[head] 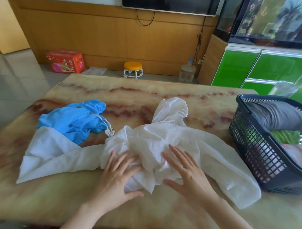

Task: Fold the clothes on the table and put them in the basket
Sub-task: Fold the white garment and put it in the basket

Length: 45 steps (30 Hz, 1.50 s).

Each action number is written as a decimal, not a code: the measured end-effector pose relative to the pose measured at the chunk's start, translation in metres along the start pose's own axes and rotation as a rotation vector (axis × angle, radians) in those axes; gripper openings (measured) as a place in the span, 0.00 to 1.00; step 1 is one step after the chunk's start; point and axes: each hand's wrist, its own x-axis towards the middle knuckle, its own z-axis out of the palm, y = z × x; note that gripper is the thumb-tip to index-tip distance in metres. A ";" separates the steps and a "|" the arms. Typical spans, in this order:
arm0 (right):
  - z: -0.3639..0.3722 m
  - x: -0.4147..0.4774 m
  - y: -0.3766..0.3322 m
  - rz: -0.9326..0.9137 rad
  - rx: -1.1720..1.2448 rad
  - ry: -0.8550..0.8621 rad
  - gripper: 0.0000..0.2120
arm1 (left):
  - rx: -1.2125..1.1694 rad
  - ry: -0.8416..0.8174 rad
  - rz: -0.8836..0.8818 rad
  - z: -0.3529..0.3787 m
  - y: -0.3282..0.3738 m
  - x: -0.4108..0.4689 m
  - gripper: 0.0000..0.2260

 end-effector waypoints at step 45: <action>-0.053 -0.040 -0.028 0.363 0.500 -0.288 0.07 | -0.570 0.084 -0.298 -0.047 0.035 -0.040 0.25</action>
